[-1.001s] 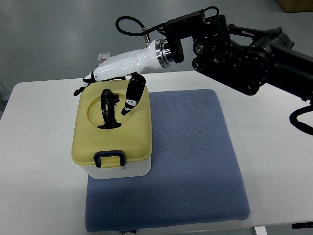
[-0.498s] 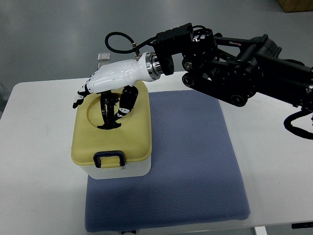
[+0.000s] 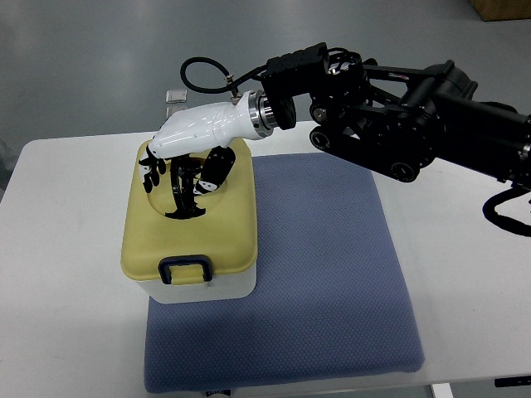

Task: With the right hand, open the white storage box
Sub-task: 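Close the right hand fingers around the black handle on the yellow lid, then lift the yellow lid off the white box with the right hand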

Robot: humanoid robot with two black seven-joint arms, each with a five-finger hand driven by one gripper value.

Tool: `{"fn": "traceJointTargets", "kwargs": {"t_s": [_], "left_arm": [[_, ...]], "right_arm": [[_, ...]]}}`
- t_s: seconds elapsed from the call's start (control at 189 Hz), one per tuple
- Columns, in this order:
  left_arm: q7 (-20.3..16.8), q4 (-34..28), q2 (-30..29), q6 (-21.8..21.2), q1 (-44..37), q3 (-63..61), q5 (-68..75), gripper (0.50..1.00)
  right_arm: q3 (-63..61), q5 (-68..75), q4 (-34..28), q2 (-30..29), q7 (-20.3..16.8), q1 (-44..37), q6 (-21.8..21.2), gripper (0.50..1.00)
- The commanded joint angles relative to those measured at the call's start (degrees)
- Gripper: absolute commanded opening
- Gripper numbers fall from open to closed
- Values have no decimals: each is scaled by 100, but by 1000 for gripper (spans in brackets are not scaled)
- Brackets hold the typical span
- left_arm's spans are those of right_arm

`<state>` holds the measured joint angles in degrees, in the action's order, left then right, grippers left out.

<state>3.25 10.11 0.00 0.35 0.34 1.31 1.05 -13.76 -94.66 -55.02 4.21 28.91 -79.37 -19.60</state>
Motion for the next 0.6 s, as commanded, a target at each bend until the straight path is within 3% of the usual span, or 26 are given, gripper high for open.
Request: {"fn": "traceJointTargets", "kwargs": {"t_s": [0.0,0.169,0.413,0.593], "left_arm": [[0,0,0,0,1,-8,0,1000],[0,0,0,0,1,1,0,1000],[0,0,0,0,-8,1,0,1000],[0,0,0,0,1,1,0,1000]], "right_arm": [[-3,0,0,0,1,18,0,656],[-3,0,0,-8,-8,27,-9,648],[5,0,0,-8,-17,36,-9,547],[-3,0,0,-8,-17,36,-26,547]]}}
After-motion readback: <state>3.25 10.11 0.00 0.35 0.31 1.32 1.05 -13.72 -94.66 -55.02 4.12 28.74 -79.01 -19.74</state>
